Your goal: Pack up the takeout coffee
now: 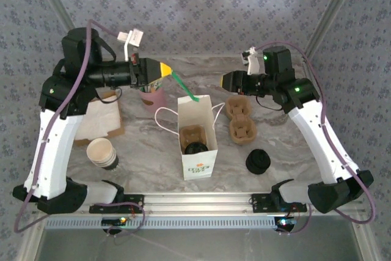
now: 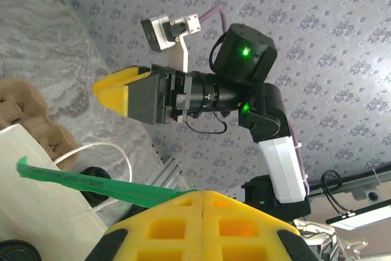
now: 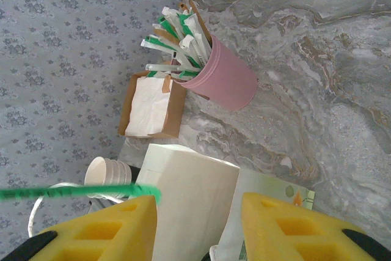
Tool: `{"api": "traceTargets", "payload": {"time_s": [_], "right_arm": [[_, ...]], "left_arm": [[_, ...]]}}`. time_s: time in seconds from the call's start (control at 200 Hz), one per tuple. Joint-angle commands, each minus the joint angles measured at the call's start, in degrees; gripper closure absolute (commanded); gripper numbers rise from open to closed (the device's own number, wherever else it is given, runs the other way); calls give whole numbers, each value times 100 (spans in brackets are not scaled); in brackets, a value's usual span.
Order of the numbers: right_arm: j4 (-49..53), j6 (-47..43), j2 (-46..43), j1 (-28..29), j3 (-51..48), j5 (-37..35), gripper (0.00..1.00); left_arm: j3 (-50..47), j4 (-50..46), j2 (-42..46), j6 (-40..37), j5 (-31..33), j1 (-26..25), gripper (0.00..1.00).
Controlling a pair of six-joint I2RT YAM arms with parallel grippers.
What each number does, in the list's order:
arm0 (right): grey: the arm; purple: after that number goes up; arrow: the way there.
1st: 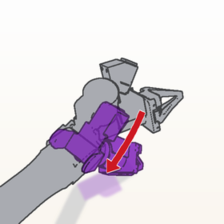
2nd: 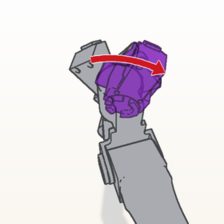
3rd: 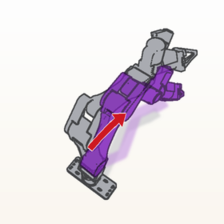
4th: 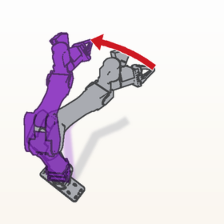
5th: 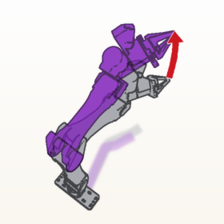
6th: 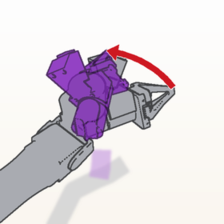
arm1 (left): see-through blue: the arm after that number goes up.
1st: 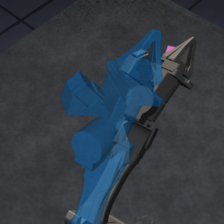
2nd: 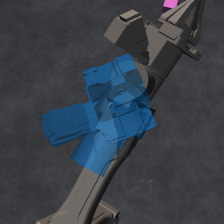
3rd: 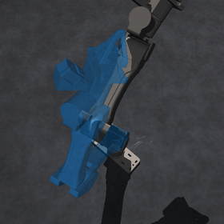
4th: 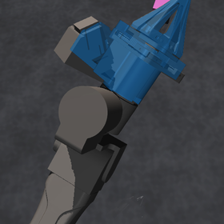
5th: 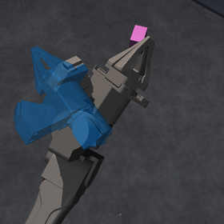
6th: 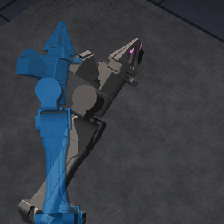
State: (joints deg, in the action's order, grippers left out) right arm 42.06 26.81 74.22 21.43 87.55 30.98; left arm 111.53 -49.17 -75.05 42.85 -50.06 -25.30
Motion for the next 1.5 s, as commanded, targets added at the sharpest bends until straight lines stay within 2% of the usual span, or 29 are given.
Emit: {"api": "traceTargets", "payload": {"time_s": [0.0,0.355,0.595,0.74,0.984,1.199,1.499], "right_arm": [[-29,61,-127,30,-90,-57,57],[-106,59,-109,-40,-246,17,57],[-212,55,-58,-139,-361,150,57],[-300,53,42,-225,-368,233,56],[-431,30,276,-249,-291,332,56],[-465,-1,390,-245,-335,338,56],[-495,-106,506,-227,-388,363,56]], "left_arm": [[-219,173,-49,-156,217,-229,100],[-373,-501,-399,-647,1288,-688,100],[-140,-1353,-1008,-1135,2772,-1339,100],[-157,-1614,-1308,-1259,3437,-1619,100],[-177,-1769,-1755,-1358,3955,-1905,100],[-373,-1761,-1890,-1367,4378,-1989,100],[-140,-2122,-2286,-1508,4920,-2105,100]]}}
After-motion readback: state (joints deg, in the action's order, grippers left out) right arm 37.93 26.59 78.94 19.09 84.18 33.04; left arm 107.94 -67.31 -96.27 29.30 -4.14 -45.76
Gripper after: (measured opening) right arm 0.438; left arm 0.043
